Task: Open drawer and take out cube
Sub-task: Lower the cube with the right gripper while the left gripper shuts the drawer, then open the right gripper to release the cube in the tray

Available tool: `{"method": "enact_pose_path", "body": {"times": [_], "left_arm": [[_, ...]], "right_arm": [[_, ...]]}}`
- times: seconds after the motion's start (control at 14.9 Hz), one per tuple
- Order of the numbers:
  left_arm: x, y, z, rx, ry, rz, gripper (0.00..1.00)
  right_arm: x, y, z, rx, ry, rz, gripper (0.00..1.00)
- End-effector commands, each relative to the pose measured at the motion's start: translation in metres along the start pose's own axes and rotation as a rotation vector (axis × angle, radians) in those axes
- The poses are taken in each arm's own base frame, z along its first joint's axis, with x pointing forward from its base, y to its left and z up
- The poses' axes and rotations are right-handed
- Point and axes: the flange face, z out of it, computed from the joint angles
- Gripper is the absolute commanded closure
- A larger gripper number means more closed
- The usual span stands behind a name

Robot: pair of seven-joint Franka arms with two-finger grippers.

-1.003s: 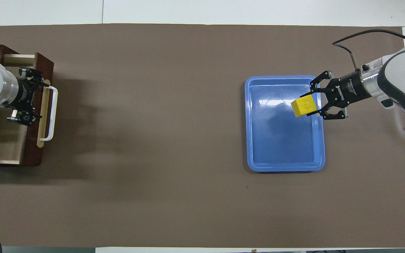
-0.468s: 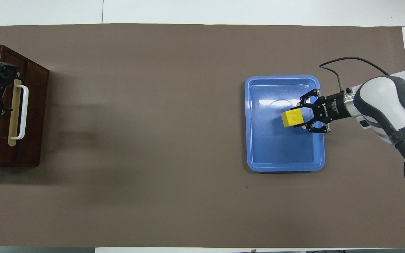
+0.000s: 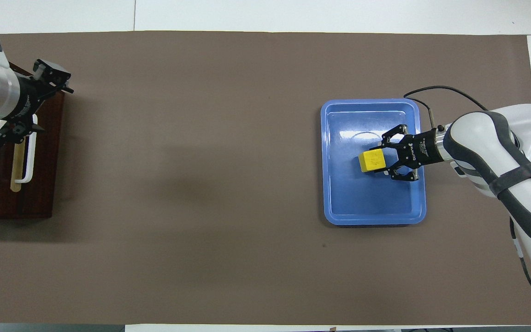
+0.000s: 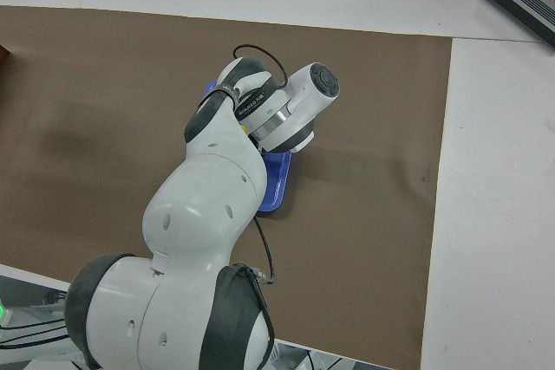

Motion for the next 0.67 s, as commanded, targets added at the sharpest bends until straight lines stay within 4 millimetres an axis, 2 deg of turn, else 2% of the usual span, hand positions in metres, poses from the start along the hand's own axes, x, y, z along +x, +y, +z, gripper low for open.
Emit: {"method": "enact_pose_path", "body": {"times": [0.0, 0.13, 0.27, 0.4, 0.47, 0.54, 0.6], "left_arm": [[-0.010, -0.010, -0.020, 0.012, -0.051, 0.352, 0.00], [-0.005, -0.015, -0.032, -0.036, -0.097, 0.439, 0.00], [-0.002, -0.032, -0.026, -0.017, -0.157, 0.550, 0.00], [0.007, -0.063, -0.013, -0.009, -0.188, 0.640, 0.00], [0.011, -0.073, -0.007, -0.008, -0.197, 0.659, 0.00], [0.015, -0.081, -0.004, -0.009, -0.198, 0.648, 0.00], [0.012, -0.078, -0.006, -0.011, -0.190, 0.645, 0.00]], "right_arm": [[0.003, 0.011, 0.001, 0.038, 0.000, 0.012, 1.00], [0.006, 0.015, 0.004, 0.059, 0.006, 0.030, 1.00], [0.007, 0.016, 0.007, 0.064, 0.016, 0.036, 1.00], [0.000, 0.016, 0.014, 0.052, 0.016, 0.031, 1.00], [0.001, 0.016, 0.013, 0.052, 0.015, 0.032, 0.60], [-0.002, 0.015, 0.013, 0.053, 0.015, 0.028, 0.01], [-0.008, 0.012, 0.011, 0.056, 0.016, 0.021, 0.00]]}}
